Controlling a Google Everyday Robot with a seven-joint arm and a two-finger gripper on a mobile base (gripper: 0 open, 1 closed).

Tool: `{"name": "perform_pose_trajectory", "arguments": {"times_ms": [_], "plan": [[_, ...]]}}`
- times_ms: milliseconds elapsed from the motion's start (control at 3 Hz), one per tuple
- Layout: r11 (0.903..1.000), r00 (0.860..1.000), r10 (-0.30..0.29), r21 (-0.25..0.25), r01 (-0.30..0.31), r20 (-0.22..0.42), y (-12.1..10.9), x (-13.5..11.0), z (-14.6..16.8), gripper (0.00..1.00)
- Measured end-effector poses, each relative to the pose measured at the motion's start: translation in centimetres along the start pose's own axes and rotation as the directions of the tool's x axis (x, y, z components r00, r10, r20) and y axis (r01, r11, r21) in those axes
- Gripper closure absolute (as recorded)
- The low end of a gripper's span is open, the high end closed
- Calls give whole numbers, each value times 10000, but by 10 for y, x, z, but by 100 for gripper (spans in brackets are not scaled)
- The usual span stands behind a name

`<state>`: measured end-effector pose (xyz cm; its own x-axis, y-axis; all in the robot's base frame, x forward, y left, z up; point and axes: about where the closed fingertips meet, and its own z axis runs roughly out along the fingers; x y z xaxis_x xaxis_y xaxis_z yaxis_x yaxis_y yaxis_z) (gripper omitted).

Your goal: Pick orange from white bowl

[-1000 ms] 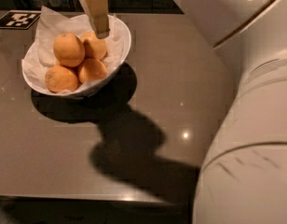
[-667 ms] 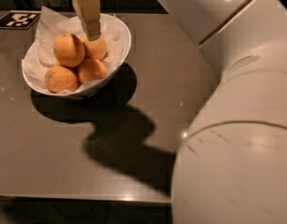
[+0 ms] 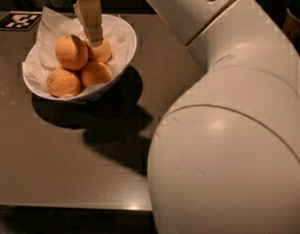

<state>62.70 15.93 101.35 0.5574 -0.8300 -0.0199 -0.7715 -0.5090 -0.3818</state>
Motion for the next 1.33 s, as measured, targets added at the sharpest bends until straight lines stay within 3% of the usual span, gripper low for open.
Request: {"name": "perform_pose_trajectory", "arguments": {"times_ms": [333, 667, 1333], "plan": [[9996, 9996, -194, -218, 198, 190, -6, -7, 14, 12], [9986, 9992, -218, -469, 232, 321, -11, -12, 30, 21], [9947, 9980, -183, -1002, 243, 608, -10, -23, 56, 23]]}}
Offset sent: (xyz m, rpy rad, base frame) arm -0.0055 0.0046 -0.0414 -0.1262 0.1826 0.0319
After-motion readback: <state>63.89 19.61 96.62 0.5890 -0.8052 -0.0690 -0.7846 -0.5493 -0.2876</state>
